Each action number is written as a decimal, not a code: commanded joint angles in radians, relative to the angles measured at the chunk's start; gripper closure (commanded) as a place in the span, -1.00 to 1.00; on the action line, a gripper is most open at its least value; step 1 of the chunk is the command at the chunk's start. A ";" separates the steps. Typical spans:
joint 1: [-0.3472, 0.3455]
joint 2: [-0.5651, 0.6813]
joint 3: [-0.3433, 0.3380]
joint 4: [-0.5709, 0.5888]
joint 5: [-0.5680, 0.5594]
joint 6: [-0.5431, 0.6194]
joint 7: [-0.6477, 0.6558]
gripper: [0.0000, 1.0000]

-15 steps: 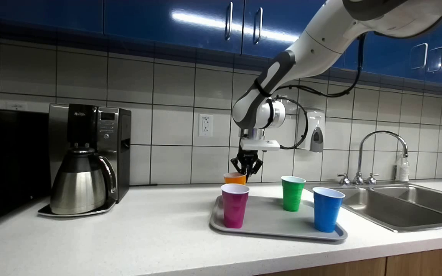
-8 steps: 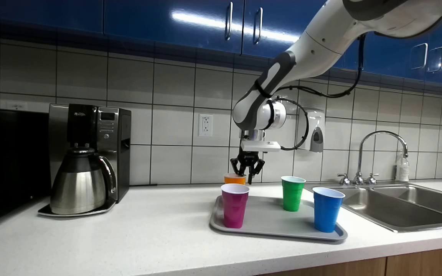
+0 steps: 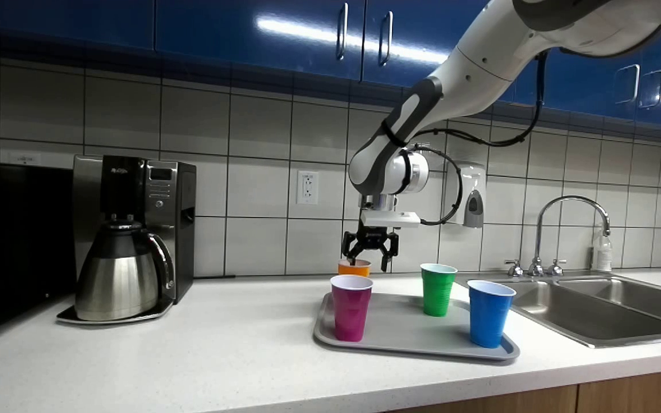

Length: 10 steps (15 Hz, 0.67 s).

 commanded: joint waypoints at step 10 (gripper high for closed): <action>-0.013 -0.112 0.019 -0.047 -0.009 0.018 -0.014 -1.00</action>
